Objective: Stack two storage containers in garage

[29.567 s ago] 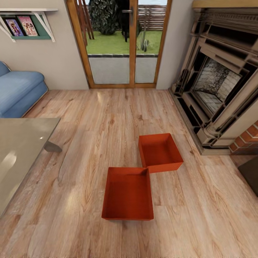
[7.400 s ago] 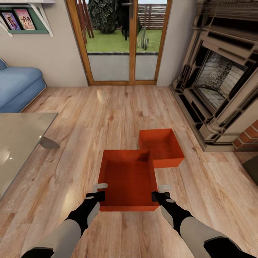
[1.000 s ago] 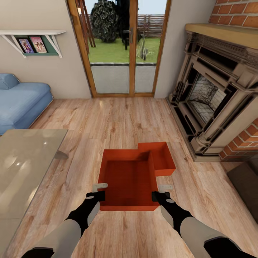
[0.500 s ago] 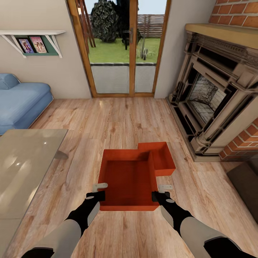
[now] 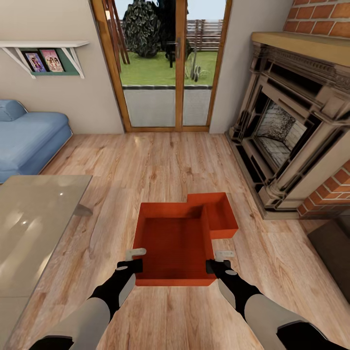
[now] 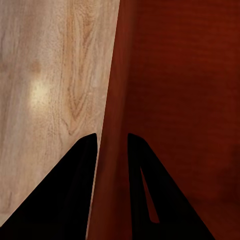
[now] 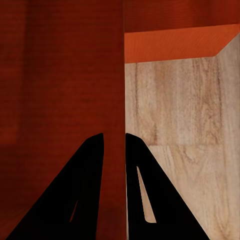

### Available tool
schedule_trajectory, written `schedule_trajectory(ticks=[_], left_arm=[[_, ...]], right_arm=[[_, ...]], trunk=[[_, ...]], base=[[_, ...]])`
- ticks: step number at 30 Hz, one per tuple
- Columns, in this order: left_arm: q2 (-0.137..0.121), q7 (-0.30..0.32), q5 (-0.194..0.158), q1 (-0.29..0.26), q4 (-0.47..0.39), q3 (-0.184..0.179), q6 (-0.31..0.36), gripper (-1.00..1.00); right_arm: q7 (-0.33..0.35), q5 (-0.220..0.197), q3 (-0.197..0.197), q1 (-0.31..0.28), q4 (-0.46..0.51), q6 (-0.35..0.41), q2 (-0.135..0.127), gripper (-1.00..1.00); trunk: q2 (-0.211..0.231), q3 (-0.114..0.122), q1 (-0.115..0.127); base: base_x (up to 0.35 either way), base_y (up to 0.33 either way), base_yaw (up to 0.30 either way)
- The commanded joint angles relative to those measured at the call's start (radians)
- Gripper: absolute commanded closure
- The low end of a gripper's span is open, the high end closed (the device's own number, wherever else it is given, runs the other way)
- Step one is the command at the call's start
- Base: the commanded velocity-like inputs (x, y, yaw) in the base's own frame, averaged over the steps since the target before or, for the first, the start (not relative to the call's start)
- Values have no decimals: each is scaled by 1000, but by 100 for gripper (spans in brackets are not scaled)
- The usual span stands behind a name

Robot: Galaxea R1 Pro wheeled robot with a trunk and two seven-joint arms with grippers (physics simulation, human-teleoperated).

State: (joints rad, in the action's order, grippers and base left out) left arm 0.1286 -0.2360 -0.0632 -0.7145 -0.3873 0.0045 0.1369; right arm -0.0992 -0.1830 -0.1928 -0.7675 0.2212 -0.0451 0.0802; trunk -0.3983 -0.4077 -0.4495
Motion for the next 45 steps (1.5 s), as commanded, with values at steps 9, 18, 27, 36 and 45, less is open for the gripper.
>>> schedule_trajectory(ticks=[9, 18, 27, 36, 45], left_arm=[[-30, -11, 8, 0, -5, 5, 6, 100], [-30, -11, 8, 0, -6, 5, 6, 100], [-30, -11, 8, 0, -5, 5, 5, 100], [-30, -12, 8, 0, -5, 5, 6, 100], [-30, -12, 8, 0, -4, 6, 6, 100]], right_arm=[[-7, -10, 9, -1, -2, -4, -4, 100], [-7, -10, 9, -1, -2, -4, -4, 100], [-7, -10, 9, -1, -2, -4, -3, 100], [-7, -10, 9, -1, -2, -4, -3, 100], [-7, -10, 9, -1, -2, -4, -3, 100]], trunk=[[-2, 4, 0], [-2, 18, 0], [-2, 32, 0], [-2, 47, 0], [-2, 61, 0]], base=[[0, 0, 0], [0, 0, 0], [0, 0, 0], [0, 0, 0], [0, 0, 0]])
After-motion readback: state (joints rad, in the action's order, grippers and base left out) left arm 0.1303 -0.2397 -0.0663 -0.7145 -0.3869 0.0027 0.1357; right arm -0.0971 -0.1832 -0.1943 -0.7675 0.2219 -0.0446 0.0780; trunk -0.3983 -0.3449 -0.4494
